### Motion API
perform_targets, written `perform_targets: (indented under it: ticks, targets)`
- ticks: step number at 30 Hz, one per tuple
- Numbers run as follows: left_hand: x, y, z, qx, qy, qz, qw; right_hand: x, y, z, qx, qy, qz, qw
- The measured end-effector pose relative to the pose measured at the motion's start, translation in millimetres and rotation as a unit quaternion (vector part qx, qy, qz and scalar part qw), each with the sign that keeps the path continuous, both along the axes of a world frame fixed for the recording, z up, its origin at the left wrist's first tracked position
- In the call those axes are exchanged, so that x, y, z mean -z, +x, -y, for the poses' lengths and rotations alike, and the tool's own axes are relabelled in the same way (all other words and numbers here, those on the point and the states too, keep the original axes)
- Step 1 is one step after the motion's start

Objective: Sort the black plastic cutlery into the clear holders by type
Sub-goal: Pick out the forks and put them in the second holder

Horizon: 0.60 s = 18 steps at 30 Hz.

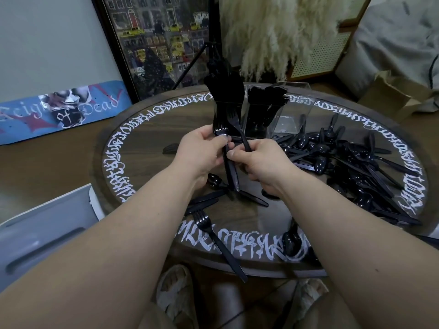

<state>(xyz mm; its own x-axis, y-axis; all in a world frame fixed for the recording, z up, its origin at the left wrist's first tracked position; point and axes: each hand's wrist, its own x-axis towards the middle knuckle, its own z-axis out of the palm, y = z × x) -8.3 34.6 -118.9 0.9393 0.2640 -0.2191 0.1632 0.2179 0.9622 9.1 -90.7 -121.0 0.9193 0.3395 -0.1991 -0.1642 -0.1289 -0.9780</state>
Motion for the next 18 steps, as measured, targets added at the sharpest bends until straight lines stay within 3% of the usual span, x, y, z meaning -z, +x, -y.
perform_targets:
  ticks: [7, 12, 18]
  targets:
    - [3, 6, 4, -0.035, 0.026, 0.004, 0.999, 4, 8, 0, 0.041, -0.047, 0.007, 0.998]
    - [5, 8, 3, -0.052, 0.012, 0.023, 0.998, 8, 7, 5, 0.006, -0.092, 0.026, 0.995]
    - [5, 7, 6, -0.025, 0.1, 0.053, 0.993, 15, 10, 6, -0.013, -0.142, 0.116, 0.983]
